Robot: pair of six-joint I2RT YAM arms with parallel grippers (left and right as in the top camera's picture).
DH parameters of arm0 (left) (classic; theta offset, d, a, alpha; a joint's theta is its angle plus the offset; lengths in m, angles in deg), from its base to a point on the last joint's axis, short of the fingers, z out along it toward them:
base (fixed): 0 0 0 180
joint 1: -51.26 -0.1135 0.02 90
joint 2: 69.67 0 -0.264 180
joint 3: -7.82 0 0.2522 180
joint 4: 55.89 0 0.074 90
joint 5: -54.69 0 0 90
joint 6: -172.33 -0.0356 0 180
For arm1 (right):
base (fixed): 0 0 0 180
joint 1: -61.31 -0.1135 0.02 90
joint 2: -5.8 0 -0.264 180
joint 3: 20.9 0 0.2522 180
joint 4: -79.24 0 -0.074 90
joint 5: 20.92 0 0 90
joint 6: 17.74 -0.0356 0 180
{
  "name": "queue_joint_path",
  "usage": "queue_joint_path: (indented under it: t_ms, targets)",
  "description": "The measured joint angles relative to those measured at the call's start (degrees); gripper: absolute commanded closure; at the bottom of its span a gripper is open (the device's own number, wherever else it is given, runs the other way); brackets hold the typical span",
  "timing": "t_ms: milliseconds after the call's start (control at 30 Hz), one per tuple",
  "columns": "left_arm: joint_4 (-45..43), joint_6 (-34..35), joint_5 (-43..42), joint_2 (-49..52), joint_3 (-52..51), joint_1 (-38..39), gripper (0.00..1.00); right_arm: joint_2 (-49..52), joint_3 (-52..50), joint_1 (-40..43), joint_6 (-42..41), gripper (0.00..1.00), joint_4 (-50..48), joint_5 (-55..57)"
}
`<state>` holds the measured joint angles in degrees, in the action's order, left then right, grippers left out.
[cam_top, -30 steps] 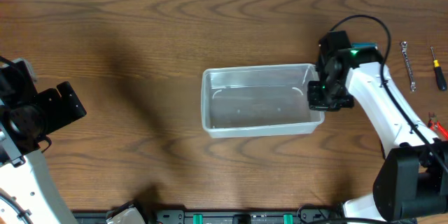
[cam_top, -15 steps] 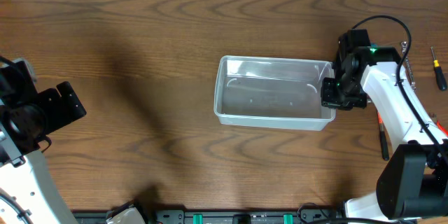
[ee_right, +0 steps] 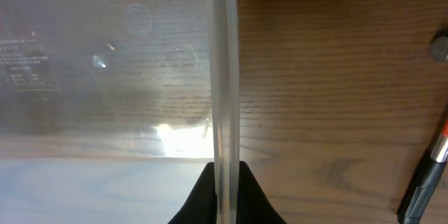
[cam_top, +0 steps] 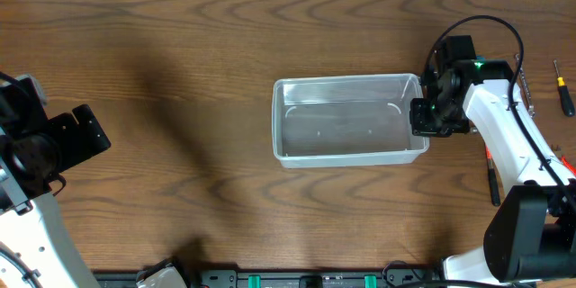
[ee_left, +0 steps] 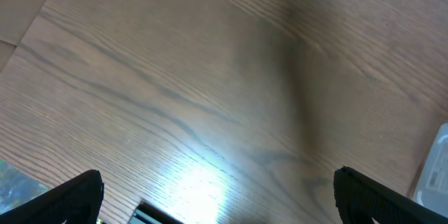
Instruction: Pack container
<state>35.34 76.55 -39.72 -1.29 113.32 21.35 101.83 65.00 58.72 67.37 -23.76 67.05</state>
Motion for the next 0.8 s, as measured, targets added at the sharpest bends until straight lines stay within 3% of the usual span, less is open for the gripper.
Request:
queue_joint_path:
  t_ms: [467, 800]
  targets:
    - [-0.6, 0.0, 0.0, 0.0, 0.0, 0.0, 0.02, 0.0, 0.0, 0.0, 2.6, 0.99, -0.5, -1.0]
    - [-0.6, 0.0, 0.0, 0.0, 0.0, 0.0, 0.02, 0.0, -0.2, 0.0, -0.2, 0.99, -0.3, -1.2]
